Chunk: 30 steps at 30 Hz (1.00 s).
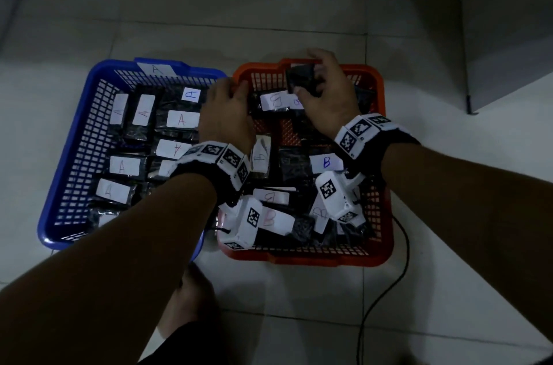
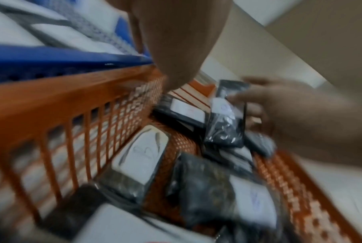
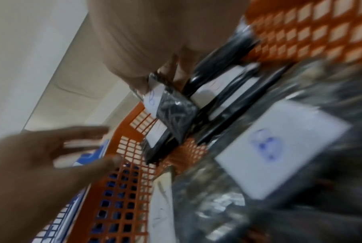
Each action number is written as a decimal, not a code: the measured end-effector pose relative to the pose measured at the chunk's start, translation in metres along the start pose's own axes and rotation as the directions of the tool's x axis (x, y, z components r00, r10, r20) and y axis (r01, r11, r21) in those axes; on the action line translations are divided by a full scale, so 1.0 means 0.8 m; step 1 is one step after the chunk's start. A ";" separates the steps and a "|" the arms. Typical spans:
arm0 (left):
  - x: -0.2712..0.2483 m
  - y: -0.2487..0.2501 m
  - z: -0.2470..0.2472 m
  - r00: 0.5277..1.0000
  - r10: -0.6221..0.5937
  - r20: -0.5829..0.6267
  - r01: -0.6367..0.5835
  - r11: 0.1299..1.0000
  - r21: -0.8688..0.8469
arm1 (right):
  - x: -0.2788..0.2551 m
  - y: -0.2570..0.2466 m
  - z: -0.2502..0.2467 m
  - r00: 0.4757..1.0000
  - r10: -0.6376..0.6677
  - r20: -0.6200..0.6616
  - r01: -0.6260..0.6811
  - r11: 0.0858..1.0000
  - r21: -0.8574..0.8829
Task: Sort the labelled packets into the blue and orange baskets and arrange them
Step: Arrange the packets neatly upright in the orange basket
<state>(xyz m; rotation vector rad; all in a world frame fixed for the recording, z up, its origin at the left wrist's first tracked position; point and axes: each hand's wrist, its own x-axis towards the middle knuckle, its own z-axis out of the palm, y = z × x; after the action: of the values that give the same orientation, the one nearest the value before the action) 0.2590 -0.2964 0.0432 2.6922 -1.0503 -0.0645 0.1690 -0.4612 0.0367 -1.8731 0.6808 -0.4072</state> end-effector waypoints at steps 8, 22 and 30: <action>0.014 0.037 0.020 0.826 0.000 0.563 -0.097 0.985 0.142 | -0.017 0.024 -0.022 0.996 0.091 -0.024 -0.093 0.993 -0.069; 0.087 0.042 0.020 0.889 0.077 0.451 -0.166 0.973 0.161 | -0.032 0.014 -0.043 0.960 0.107 -0.257 -0.108 0.994 0.012; 0.087 0.032 0.037 0.890 0.131 0.436 -0.205 0.971 0.127 | -0.032 0.018 -0.070 0.911 0.162 -0.380 -0.163 0.986 0.031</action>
<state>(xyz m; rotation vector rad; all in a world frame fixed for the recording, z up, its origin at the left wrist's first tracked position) 0.2896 -0.3673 0.0244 2.7923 -1.4713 -0.5811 0.1137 -0.4901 0.0462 -1.7363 1.0911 -0.6720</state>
